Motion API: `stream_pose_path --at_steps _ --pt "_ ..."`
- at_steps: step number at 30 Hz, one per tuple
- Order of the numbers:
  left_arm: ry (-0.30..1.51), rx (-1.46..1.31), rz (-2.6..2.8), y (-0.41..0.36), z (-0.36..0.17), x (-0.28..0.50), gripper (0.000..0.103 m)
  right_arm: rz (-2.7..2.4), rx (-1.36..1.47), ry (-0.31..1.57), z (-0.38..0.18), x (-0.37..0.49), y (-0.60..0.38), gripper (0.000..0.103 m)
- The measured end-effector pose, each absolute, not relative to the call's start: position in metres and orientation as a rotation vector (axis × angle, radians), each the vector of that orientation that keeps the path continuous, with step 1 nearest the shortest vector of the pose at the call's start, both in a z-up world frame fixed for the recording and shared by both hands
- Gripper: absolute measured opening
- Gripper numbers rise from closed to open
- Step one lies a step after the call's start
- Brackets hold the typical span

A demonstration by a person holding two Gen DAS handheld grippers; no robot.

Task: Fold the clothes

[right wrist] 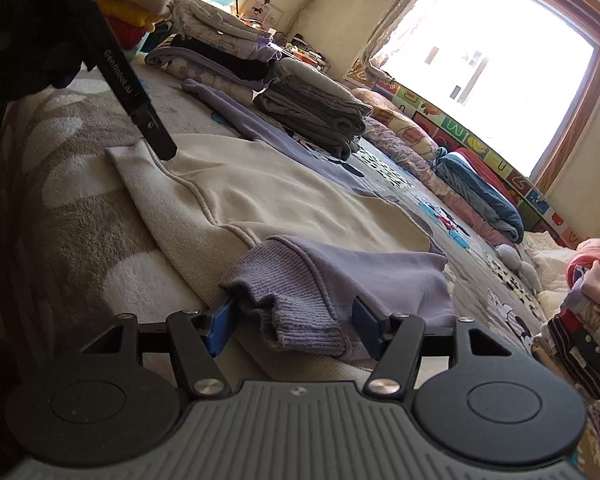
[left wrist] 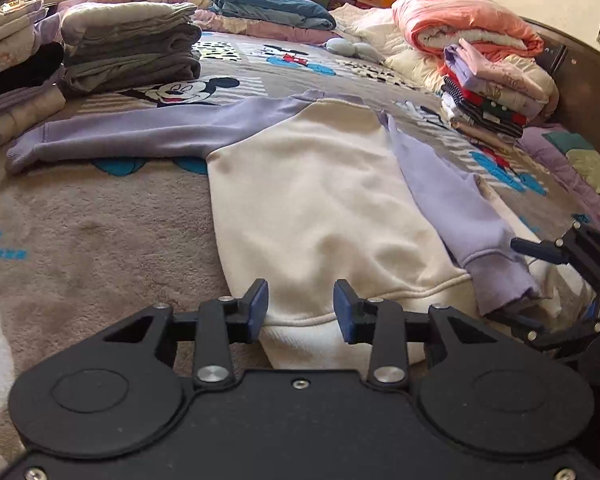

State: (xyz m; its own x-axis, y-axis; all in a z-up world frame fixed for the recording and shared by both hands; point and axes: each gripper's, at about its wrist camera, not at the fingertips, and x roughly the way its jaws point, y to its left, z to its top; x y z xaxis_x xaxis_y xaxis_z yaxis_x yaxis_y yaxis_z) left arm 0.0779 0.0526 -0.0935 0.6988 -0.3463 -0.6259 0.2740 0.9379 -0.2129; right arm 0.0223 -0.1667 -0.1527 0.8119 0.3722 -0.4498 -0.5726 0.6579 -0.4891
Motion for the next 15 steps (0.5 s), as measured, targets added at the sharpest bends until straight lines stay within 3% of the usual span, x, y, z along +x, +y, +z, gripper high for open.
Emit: stream_pose_path --at_steps 2,3,6,11,15 --pt "0.700 -0.124 -0.370 0.050 -0.091 0.080 0.034 0.544 -0.674 0.316 -0.151 0.021 -0.165 0.057" --pt "0.696 -0.130 -0.379 0.048 -0.091 0.081 0.035 0.546 -0.667 0.315 -0.149 0.021 -0.165 0.047" --pt "0.705 -0.124 -0.389 0.042 -0.093 0.085 0.035 0.564 -0.557 0.331 -0.141 0.026 -0.175 0.043" --pt "0.725 -0.121 -0.392 0.037 -0.097 0.093 0.035 0.598 -0.321 0.366 -0.124 0.035 -0.199 0.027" --pt "0.720 -0.125 -0.402 0.034 -0.095 0.096 0.035 0.518 0.032 0.406 -0.119 0.060 -0.245 0.030"
